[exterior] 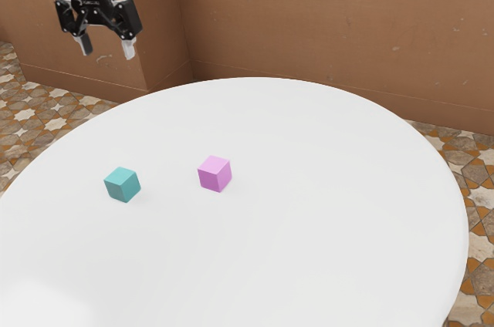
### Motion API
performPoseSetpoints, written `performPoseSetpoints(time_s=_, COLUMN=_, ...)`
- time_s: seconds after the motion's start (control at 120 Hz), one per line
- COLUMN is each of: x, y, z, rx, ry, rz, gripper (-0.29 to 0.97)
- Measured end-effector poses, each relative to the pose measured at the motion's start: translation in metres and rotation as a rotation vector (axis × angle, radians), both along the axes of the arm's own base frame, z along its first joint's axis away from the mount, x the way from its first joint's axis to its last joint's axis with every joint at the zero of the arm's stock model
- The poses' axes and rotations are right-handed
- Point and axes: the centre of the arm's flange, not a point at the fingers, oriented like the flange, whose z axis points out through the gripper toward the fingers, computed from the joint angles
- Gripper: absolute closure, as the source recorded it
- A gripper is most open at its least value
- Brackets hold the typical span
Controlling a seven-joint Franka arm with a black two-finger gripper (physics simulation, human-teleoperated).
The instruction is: Pick up the blue block with one arm, and put the blue block on the pink block with one arm
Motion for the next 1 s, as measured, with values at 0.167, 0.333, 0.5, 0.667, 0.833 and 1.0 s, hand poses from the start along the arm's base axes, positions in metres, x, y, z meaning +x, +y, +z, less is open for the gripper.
performPoseSetpoints(time_s=0.167, x=0.002, y=-0.024, z=-0.005, rx=0.000, ry=-0.037, rz=-0.043, gripper=0.00)
performPoseSetpoints(time_s=0.333, x=-0.007, y=-0.007, z=-0.044, rx=-0.003, ry=-0.005, rz=-0.009, gripper=0.00)
performPoseSetpoints(time_s=0.5, x=-0.023, y=0.017, z=-0.139, rx=0.049, ry=0.031, rz=0.013, gripper=0.00)
performPoseSetpoints(time_s=0.667, x=-0.019, y=0.042, z=-0.170, rx=0.083, ry=0.001, rz=-0.016, gripper=0.00)
performPoseSetpoints(time_s=0.833, x=-0.023, y=0.074, z=-0.212, rx=0.085, ry=0.000, rz=-0.050, gripper=0.00)
performPoseSetpoints(time_s=1.0, x=-0.025, y=0.091, z=-0.244, rx=0.089, ry=-0.018, rz=-0.109, gripper=0.00)
